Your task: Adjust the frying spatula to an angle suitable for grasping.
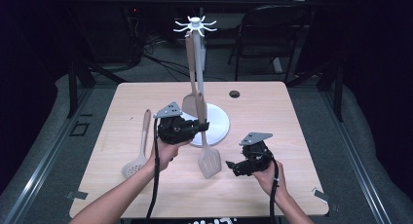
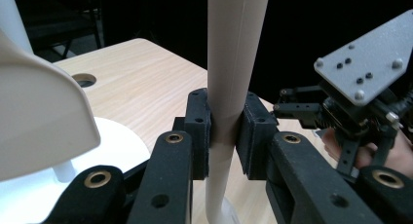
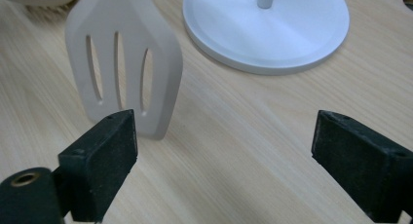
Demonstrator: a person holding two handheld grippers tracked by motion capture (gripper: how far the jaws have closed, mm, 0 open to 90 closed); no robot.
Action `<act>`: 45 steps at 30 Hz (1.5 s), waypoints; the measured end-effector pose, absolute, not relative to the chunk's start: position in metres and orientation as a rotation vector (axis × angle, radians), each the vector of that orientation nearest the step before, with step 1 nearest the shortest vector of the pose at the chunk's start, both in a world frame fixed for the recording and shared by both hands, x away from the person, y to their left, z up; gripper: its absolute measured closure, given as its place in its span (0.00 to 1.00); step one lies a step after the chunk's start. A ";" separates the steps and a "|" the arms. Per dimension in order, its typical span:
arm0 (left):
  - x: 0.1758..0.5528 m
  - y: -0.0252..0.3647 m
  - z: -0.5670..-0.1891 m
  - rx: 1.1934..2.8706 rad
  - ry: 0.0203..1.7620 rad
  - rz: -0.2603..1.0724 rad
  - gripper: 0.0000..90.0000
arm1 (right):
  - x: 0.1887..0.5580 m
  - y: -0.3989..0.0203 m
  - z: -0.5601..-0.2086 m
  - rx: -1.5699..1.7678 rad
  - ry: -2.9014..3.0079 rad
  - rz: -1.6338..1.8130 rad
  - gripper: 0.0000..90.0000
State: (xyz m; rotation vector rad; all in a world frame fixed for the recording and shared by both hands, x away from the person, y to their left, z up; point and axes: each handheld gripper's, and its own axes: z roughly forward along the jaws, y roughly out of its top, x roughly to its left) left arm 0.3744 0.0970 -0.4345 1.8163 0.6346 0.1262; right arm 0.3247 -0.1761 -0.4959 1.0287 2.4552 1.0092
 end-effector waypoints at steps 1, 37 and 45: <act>0.376 0.097 -0.434 1.819 0.636 0.131 0.85 | 0.325 -0.176 -0.496 1.028 2.458 1.006 0.08; 0.404 0.081 -0.407 1.814 0.594 0.175 0.85 | 0.330 -0.176 -0.499 1.040 2.518 0.939 0.04; 0.408 0.080 -0.399 1.802 0.582 0.154 0.85 | 0.332 -0.174 -0.498 1.033 2.532 0.904 0.04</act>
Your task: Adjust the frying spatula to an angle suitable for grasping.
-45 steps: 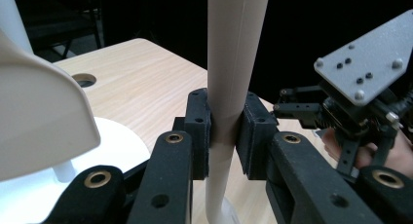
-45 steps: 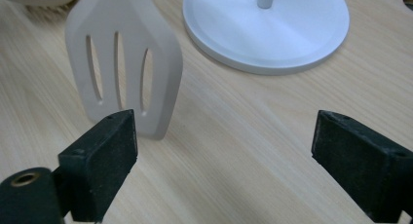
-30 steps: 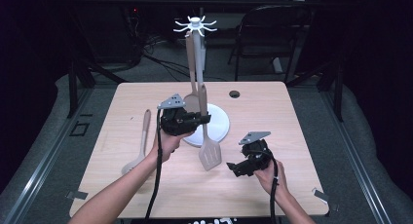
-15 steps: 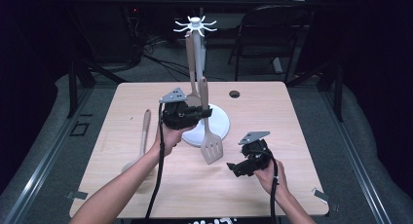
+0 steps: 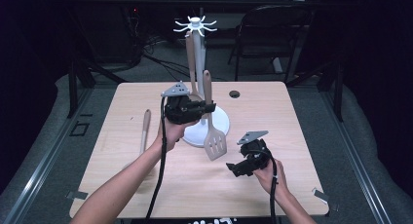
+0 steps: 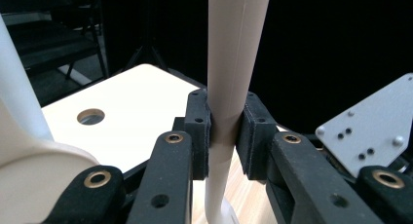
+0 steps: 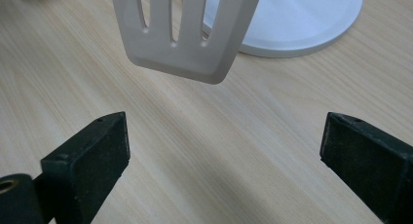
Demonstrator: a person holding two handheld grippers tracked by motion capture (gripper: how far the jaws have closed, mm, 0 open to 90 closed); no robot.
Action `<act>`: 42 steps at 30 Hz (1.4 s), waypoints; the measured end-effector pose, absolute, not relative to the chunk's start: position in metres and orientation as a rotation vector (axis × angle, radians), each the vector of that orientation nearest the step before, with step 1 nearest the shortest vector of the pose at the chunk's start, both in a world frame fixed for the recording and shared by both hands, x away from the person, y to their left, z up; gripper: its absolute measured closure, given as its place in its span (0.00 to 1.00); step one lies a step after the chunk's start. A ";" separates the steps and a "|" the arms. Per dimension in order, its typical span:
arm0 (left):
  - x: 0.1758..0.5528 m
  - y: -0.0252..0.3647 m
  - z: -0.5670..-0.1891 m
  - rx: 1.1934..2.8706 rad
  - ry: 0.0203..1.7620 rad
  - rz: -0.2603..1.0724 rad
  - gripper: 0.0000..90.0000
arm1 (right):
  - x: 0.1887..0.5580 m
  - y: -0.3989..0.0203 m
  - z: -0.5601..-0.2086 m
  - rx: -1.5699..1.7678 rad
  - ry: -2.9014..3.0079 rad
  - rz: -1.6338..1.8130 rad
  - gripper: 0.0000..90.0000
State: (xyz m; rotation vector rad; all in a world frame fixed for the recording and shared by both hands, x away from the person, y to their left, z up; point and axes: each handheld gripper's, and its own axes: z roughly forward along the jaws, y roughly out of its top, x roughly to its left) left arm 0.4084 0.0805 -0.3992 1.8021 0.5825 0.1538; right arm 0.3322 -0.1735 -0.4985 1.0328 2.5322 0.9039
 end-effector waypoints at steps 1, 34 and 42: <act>0.409 0.081 -0.398 1.797 0.579 0.156 0.85 | 0.332 -0.173 -0.499 1.032 2.530 0.898 0.04; 0.442 0.076 -0.367 1.791 0.594 0.207 0.85 | 0.334 -0.170 -0.499 1.051 2.524 0.886 0.05; 0.447 0.073 -0.356 1.790 0.586 0.227 0.85 | 0.334 -0.169 -0.499 1.044 2.532 0.884 0.05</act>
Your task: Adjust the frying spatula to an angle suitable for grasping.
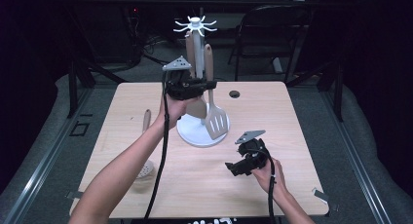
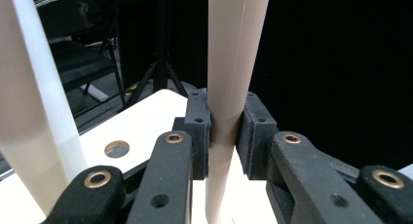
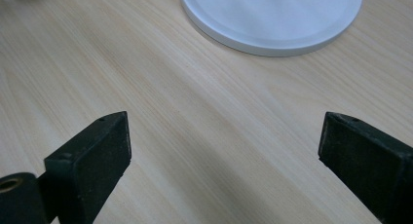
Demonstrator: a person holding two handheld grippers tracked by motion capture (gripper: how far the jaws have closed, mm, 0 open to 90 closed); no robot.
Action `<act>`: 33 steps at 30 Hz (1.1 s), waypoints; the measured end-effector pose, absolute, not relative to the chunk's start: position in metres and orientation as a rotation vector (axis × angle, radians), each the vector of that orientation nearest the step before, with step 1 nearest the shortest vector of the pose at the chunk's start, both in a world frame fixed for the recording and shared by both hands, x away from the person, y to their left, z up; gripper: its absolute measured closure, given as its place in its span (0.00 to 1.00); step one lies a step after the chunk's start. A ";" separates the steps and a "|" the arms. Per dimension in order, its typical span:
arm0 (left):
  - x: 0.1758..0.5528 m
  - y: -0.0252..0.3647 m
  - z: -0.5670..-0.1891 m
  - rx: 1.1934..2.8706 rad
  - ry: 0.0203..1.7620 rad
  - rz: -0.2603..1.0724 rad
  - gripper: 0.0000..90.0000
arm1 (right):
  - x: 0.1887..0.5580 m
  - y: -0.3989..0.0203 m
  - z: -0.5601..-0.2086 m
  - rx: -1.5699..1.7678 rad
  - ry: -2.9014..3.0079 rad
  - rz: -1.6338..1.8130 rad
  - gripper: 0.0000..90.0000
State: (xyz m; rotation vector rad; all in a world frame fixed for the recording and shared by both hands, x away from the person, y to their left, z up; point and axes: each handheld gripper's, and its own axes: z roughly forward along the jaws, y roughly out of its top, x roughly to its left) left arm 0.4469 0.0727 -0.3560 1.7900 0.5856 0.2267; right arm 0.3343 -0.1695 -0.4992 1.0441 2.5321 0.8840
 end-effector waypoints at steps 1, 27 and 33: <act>0.447 0.072 -0.355 1.796 0.585 0.228 0.85 | 0.334 -0.170 -0.499 1.043 2.532 0.883 0.05; 0.461 0.079 -0.338 1.777 0.629 0.262 0.85 | 0.334 -0.168 -0.500 1.030 2.540 0.858 0.05; 0.465 0.082 -0.340 1.770 0.649 0.262 0.85 | 0.334 -0.167 -0.501 1.027 2.544 0.856 0.05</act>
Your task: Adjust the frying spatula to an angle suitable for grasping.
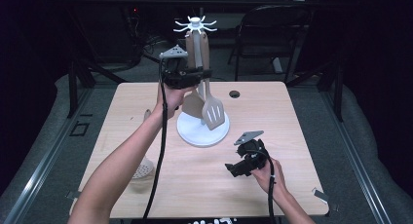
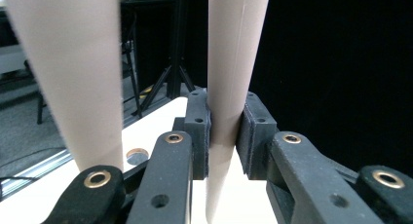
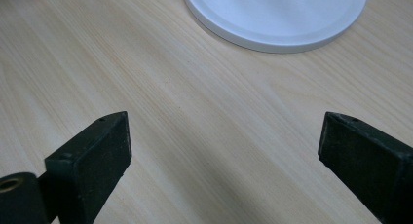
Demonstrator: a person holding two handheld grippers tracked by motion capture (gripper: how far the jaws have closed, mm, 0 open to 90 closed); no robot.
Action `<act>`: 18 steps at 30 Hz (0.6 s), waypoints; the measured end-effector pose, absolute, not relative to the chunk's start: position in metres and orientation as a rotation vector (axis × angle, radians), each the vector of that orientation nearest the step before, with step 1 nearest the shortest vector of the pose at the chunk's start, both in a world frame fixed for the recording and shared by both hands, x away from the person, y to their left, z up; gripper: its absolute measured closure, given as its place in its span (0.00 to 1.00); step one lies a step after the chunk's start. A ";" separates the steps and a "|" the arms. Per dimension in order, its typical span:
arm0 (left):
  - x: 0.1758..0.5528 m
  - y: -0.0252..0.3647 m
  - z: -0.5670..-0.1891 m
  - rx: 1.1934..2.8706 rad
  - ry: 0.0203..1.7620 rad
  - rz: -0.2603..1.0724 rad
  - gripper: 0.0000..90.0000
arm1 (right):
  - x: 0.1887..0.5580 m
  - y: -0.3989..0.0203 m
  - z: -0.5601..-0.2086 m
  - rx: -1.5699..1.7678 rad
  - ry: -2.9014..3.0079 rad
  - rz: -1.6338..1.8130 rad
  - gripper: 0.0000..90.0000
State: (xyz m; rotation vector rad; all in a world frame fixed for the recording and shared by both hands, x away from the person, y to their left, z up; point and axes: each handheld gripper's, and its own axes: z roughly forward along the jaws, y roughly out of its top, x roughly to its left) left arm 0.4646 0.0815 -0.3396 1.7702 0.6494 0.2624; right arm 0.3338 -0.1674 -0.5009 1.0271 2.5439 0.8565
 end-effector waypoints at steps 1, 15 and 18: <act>0.465 0.082 -0.340 1.768 0.656 0.265 0.85 | 0.334 -0.167 -0.501 1.028 2.548 0.855 0.05; 0.469 0.081 -0.340 1.806 0.707 0.391 0.85 | 0.334 -0.167 -0.502 1.028 2.551 0.844 0.06; 0.467 0.081 -0.339 1.802 0.713 0.392 0.79 | 0.334 -0.166 -0.502 1.026 2.557 0.843 0.06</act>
